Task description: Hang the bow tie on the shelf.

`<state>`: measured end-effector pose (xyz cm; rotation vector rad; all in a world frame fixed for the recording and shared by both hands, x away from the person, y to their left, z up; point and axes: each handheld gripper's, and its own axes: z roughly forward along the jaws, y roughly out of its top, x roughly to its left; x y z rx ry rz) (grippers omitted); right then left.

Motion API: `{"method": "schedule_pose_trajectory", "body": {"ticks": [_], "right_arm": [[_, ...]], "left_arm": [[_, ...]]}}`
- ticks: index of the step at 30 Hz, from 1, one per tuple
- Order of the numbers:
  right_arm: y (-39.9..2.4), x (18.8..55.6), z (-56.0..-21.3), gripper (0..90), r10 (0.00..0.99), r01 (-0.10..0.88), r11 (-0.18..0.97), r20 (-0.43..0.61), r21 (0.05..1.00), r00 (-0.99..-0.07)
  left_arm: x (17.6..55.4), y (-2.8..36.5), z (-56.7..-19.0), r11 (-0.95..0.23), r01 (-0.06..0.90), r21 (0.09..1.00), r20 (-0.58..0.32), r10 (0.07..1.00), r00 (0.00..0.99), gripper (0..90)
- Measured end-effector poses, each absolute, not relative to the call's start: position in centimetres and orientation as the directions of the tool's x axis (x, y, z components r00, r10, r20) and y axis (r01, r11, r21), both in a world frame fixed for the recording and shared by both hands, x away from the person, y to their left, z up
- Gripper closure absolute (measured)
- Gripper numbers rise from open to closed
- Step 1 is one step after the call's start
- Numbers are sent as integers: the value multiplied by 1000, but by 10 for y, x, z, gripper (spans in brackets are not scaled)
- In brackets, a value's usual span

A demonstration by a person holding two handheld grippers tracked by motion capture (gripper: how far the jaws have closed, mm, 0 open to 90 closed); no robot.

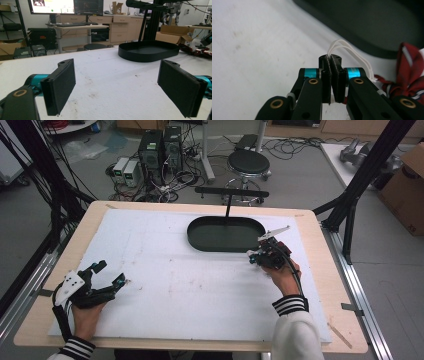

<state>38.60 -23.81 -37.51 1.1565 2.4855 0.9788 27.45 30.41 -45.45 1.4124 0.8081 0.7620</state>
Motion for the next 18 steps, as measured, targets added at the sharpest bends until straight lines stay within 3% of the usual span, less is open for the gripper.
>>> {"method": "schedule_pose_trajectory", "body": {"ticks": [9,18], "right_arm": [[-254,379,-355,877,792,532,261,136,806,-595],[-259,377,-343,878,818,478,126,181,870,-545]], "left_arm": [[275,304,-454,24,18,1000,-30,846,532,152],[275,304,-454,25,19,1000,-31,846,532,152]]}}
